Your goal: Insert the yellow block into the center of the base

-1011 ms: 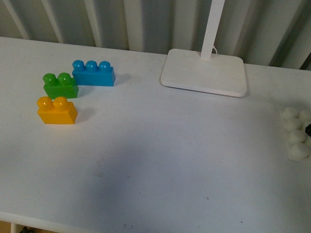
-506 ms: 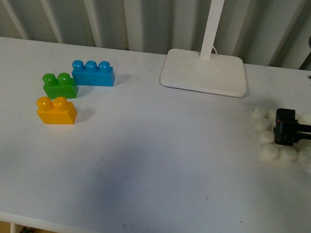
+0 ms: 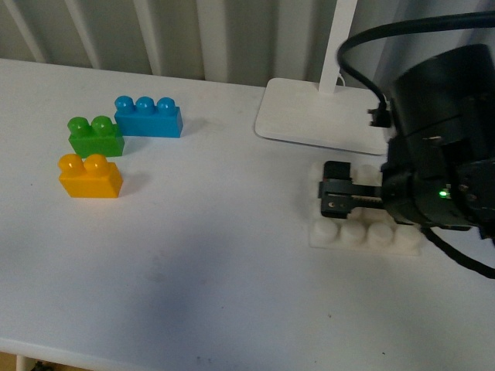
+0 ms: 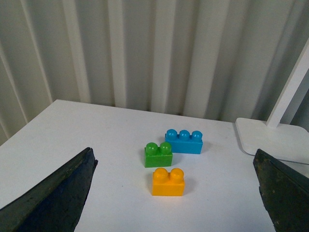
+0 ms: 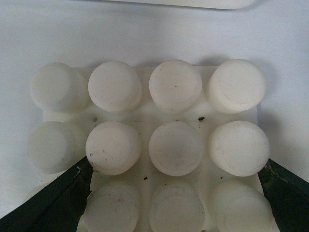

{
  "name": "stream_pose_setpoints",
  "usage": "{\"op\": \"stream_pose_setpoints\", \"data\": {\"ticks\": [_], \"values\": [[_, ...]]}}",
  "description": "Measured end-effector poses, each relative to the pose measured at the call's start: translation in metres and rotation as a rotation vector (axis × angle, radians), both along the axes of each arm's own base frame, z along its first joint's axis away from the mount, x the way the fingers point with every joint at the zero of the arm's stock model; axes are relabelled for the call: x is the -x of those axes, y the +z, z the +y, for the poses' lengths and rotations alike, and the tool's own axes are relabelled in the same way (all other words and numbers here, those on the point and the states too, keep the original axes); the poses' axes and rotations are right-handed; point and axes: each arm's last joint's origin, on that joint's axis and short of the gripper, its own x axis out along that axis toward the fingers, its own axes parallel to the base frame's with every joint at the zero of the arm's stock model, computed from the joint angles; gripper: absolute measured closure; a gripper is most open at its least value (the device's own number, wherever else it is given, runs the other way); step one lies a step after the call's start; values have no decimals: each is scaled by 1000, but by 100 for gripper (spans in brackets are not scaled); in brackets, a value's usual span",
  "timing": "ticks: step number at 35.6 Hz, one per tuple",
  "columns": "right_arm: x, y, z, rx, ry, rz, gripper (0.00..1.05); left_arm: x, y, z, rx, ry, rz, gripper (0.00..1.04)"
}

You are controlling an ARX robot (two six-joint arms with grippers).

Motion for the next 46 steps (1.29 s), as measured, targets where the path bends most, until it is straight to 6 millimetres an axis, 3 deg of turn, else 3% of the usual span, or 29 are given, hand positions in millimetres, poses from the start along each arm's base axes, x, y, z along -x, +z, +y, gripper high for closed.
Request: {"op": "stream_pose_setpoints", "data": {"ticks": [12, 25, 36, 46], "values": [[-10, 1, 64, -28, 8, 4, 9, 0, 0, 0, 0, 0, 0, 6], [-20, 2, 114, -59, 20, 6, 8, 0, 0, 0, 0, 0, 0, 6], [-21, 6, 145, -125, 39, 20, 9, 0, 0, 0, 0, 0, 0, 6], [-23, 7, 150, -137, 35, 22, 9, 0, 0, 0, 0, 0, 0, 6]]}}
